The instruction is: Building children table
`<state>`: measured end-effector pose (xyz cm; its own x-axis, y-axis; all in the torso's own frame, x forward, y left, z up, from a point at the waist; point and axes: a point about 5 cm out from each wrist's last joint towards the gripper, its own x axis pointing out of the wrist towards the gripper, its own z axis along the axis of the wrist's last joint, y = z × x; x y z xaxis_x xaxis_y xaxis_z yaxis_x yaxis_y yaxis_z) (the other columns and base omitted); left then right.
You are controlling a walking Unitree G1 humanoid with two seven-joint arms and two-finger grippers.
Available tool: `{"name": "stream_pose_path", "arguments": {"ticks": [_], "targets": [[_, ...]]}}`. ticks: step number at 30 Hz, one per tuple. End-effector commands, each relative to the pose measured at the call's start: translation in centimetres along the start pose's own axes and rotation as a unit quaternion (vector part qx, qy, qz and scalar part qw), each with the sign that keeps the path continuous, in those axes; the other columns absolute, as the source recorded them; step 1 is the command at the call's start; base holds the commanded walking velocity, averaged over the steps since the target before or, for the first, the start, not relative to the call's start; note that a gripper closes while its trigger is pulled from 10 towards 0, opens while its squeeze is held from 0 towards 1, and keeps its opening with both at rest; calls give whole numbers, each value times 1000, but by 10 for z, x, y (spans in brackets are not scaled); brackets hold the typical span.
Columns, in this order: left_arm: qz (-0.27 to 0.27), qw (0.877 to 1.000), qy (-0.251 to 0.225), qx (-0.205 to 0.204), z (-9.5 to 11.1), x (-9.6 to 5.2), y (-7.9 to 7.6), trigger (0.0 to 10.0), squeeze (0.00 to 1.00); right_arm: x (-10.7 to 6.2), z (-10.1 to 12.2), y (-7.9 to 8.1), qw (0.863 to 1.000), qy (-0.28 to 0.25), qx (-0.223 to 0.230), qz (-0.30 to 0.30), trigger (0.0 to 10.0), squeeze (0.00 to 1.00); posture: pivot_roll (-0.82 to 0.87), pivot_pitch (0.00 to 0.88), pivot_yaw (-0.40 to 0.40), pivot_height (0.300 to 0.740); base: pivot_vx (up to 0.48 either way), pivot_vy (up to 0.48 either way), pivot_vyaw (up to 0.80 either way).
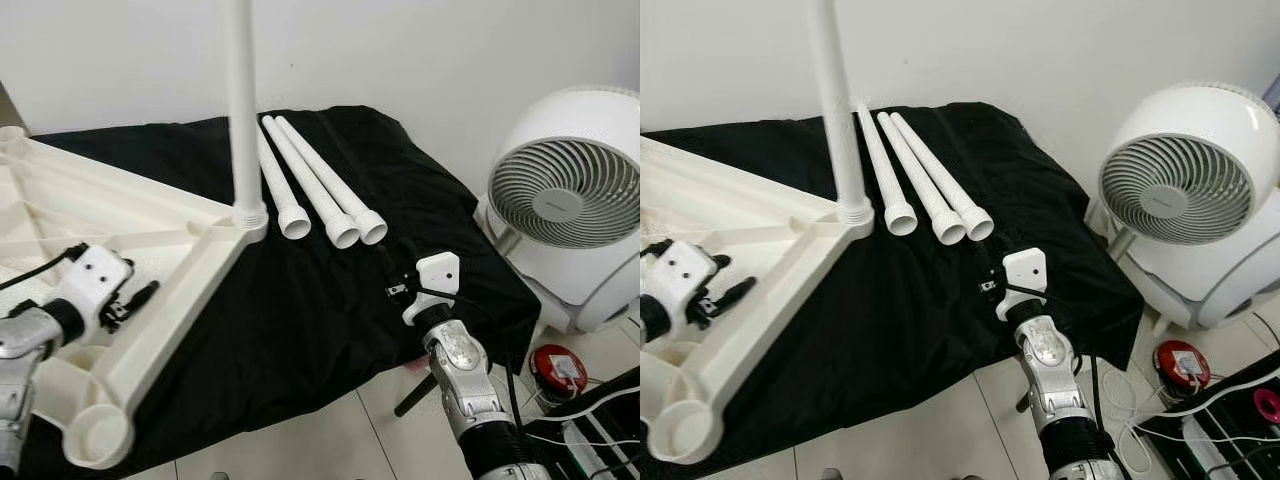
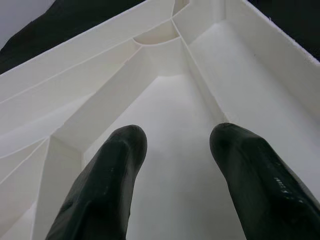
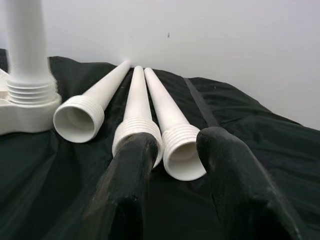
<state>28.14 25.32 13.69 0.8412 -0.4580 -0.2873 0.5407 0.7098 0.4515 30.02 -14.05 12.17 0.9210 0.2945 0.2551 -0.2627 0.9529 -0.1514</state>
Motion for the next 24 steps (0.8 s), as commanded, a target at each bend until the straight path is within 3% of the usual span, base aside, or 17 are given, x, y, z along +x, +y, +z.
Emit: {"name": "stream_pose_path", "arguments": {"ticks": [1, 8, 14, 21, 24], "targets": [[-77, 997, -3, -2, 0, 19, -29, 10000, 0, 1, 2, -1, 1000, -1, 1, -3, 10000, 0, 24, 34, -57, 740, 0, 0, 0], [-22, 1000, -8, 3, 5, 37, -26, 10000, 0, -1, 2, -1, 1000, 0, 1, -5, 10000, 0, 11, 31, -49, 740, 0, 0, 0], [-3, 1000, -4, 15, 4, 37, -19, 10000, 0, -3, 1, 0, 1000, 1, 4, -5, 10000, 0, 12, 33, -43, 740, 0, 0, 0], [14, 1000, -10, 8, 3, 26, 3, 10000, 0, -4, 0, 4, 1000, 4, 8, -1, 10000, 0, 20, 37, -40, 740, 0, 0, 0], [14, 1000, -10, 8, 3, 26, 3, 10000, 0, -4, 0, 4, 1000, 4, 8, -1, 10000, 0, 20, 37, -40, 740, 0, 0, 0]]}}
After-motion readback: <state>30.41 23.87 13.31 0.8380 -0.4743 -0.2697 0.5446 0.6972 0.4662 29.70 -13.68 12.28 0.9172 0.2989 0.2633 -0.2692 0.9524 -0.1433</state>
